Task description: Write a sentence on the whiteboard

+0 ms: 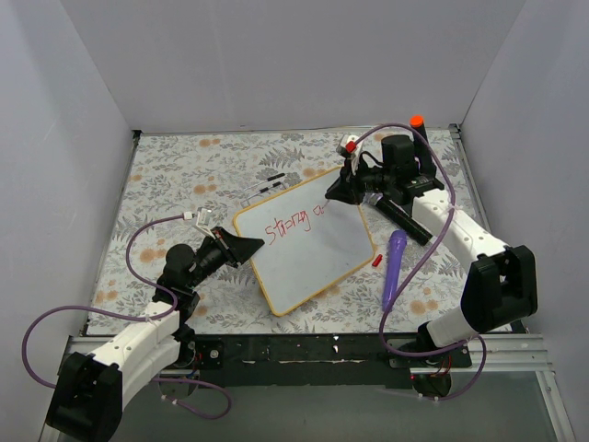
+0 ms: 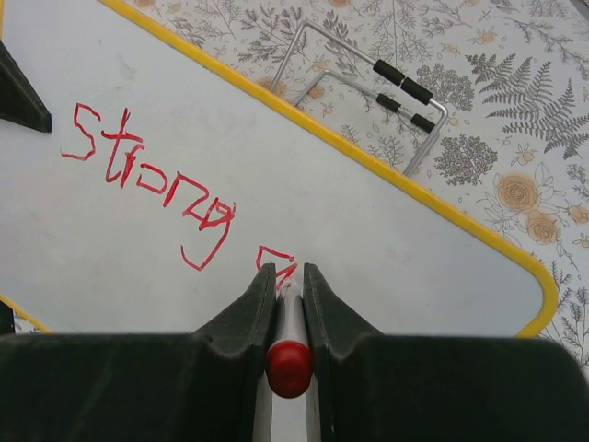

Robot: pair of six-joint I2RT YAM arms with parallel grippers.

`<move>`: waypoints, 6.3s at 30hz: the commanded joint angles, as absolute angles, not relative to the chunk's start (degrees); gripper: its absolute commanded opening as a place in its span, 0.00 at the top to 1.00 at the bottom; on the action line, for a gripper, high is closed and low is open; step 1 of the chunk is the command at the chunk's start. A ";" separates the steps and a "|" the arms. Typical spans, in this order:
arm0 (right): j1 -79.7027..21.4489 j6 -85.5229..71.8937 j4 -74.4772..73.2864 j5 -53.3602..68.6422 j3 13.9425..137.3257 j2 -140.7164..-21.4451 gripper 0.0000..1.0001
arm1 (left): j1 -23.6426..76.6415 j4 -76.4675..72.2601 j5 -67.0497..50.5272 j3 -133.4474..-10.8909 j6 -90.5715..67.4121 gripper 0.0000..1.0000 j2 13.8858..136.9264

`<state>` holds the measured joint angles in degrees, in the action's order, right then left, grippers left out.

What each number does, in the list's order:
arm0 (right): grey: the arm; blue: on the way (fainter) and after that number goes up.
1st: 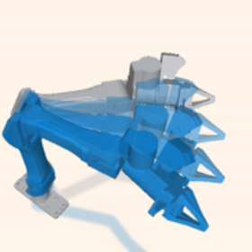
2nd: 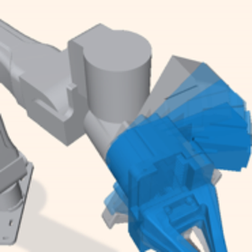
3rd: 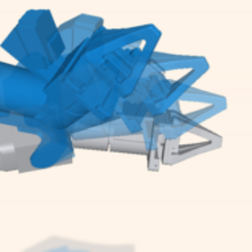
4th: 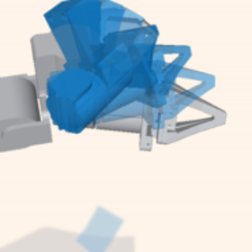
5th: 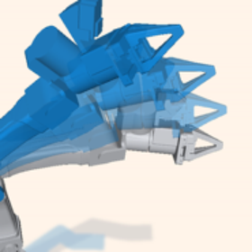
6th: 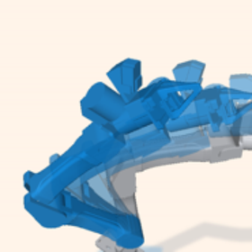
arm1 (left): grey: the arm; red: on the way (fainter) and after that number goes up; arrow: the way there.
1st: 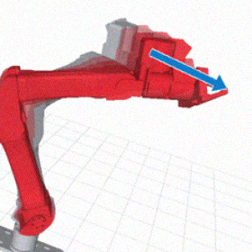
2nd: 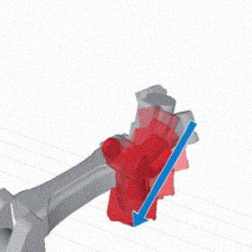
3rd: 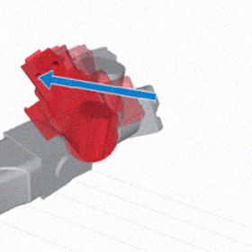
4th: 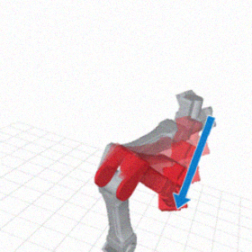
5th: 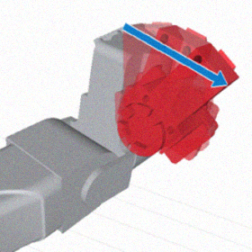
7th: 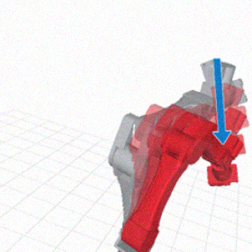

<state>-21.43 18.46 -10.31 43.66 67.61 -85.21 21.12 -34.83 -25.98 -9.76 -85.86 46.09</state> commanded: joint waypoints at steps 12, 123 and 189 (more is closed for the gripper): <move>-21.27 16.44 -6.59 44.47 71.19 -87.10 0.99 | 21.18 -39.11 -26.81 -10.28 -84.11 1.00 45.35; -18.02 34.36 -28.12 63.46 65.04 -69.35 0.99 | 21.71 -34.54 -21.18 -9.14 -86.31 1.00 35.08; -18.19 31.46 -25.14 66.09 59.33 -69.87 0.99 | 21.71 -26.63 -19.78 -10.11 -86.13 1.00 31.82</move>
<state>-18.11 31.92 -26.85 64.20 59.13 -69.97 21.56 -22.92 -19.46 -7.97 -86.41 32.53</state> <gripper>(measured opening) 0.186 0.053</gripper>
